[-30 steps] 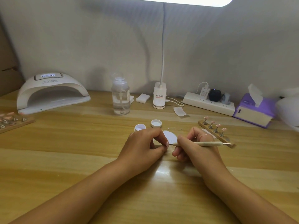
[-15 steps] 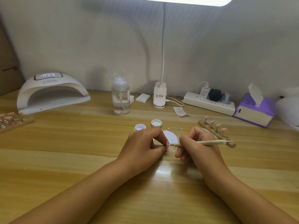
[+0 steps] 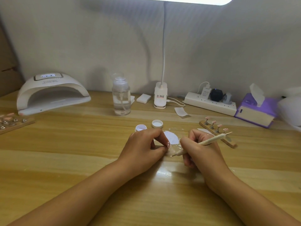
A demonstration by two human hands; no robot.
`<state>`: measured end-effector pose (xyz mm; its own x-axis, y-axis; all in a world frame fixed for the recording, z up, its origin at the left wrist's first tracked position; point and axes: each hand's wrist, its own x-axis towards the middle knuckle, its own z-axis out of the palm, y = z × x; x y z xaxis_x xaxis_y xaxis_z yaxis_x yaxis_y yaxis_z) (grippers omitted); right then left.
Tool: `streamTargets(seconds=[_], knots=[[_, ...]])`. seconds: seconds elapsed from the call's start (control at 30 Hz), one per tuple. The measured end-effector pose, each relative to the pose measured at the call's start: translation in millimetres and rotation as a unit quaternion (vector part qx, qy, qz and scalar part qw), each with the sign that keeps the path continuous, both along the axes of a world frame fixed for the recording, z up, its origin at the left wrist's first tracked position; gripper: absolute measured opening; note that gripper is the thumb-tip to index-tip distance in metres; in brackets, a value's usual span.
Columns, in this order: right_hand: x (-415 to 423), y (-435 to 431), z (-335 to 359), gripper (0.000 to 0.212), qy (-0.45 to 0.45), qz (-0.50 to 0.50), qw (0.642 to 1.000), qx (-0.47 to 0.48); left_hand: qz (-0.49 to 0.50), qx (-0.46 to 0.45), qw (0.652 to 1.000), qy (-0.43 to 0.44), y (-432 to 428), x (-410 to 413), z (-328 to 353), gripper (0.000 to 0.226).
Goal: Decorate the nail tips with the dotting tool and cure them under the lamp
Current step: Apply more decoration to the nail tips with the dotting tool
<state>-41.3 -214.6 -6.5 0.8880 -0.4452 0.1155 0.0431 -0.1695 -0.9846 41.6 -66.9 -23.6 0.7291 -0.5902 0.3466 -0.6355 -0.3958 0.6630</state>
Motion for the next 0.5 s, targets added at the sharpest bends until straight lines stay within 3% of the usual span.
streamTargets(seconds=[0.5], knots=[[1.8,-2.5,-5.6,0.032,-0.01,0.003,1.0,0.002,0.001,-0.005,1.0,0.003,0.0,0.4,-0.4,0.016]])
